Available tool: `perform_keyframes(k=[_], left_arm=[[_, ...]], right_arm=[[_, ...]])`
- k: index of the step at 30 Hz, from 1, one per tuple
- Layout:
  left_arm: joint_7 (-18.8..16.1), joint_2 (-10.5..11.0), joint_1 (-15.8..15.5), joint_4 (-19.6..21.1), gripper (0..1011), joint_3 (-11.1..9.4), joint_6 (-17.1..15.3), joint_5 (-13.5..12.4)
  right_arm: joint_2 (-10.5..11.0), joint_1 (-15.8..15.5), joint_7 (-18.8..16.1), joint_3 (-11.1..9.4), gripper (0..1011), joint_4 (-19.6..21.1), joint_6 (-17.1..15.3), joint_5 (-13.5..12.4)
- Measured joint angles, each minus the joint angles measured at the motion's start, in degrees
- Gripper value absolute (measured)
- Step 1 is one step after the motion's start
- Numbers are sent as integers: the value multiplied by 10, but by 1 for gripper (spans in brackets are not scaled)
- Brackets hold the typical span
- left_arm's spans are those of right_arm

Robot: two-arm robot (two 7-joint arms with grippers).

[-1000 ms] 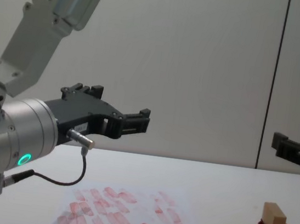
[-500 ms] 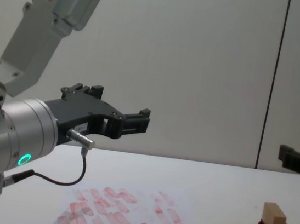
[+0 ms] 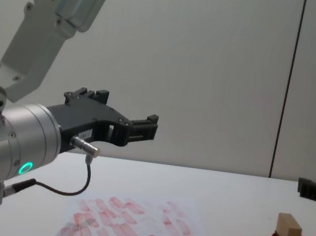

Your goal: Use the one hand to pick up the stamp and affix it onto the A4 paper.

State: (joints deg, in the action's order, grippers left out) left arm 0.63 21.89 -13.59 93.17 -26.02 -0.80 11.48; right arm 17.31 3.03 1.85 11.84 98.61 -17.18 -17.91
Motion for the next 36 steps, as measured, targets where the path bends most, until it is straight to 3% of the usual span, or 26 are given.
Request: perform_keyframes(k=[19, 36], left_arm=[[0, 0, 0, 0, 993, 0, 0, 0], [0, 0, 0, 0, 993, 0, 0, 0]], right_arm=[[-50, 48, 55, 12, 1001, -30, -113, -4], [-80, 72, 83, 18, 1001, -54, -172, -8]])
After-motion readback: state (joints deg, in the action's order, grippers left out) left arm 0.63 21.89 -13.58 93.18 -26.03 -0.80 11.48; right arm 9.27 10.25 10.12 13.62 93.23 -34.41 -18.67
